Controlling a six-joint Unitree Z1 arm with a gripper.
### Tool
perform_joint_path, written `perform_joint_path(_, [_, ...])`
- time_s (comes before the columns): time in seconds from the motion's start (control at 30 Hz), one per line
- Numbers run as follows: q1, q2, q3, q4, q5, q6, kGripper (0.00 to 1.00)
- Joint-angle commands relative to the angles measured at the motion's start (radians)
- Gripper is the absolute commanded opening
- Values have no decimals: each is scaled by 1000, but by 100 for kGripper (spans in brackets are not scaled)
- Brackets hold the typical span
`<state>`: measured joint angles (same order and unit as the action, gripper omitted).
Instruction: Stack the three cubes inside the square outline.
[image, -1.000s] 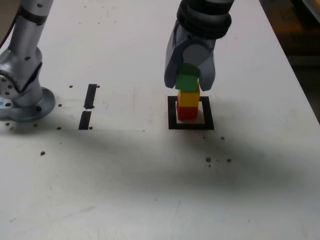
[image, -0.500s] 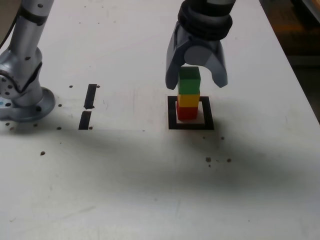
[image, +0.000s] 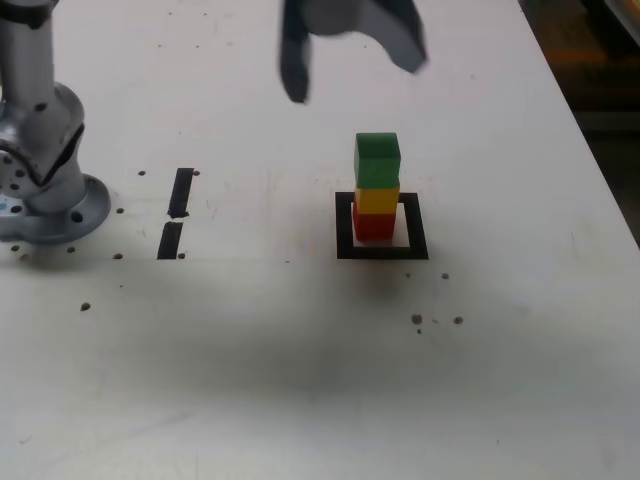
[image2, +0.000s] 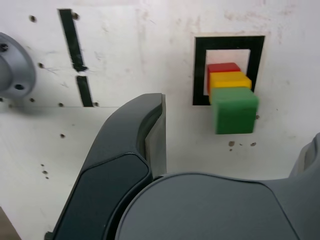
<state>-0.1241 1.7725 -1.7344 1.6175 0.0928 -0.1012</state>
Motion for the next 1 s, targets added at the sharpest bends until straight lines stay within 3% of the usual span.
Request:
perform_joint_path(0.0, [27,-187,83,7,4,6,100])
perform_joint_path(0.2, [123,-324,424,-107,-2,52,100])
perform_joint_path(0.43, [139,-351,741,-328,-6,67,100])
perform_joint_path(0.97, [139,-298,946,-493,-14,71,99])
